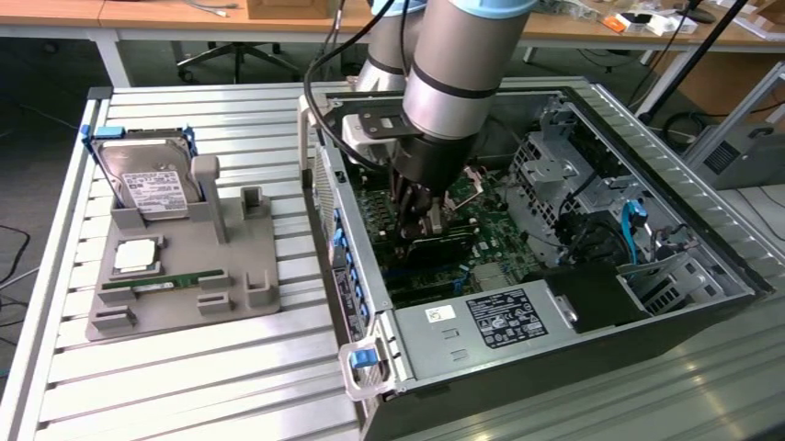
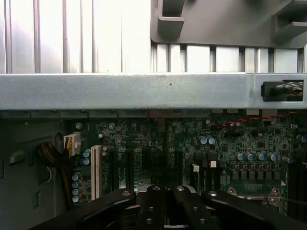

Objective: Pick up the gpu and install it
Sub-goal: 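Press down on the gpu until it lock into place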

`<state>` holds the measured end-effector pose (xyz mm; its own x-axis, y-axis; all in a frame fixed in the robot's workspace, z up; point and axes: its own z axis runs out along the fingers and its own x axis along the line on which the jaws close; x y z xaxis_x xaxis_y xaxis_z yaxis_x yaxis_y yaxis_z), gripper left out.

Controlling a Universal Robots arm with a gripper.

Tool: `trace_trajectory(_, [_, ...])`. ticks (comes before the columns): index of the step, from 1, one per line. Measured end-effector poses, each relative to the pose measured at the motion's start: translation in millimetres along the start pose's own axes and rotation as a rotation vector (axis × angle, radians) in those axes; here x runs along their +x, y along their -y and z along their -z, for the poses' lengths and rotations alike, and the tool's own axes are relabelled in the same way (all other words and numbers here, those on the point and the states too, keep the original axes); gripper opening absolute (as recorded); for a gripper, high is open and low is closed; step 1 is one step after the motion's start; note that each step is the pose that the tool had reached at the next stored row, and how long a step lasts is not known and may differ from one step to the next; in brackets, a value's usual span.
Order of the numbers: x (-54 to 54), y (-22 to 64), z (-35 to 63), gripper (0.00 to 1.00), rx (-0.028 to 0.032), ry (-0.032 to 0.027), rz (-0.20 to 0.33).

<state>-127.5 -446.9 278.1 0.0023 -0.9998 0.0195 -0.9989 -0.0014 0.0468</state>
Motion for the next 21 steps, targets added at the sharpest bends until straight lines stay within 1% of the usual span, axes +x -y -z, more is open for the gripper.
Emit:
trace_trajectory(11, [0.4,0.1,-2.7,0.11,0.0001,0.0001,0.000])
trace_trajectory(21, [7.4,-0.6,-3.1,0.11,0.0000,0.0002,0.000])
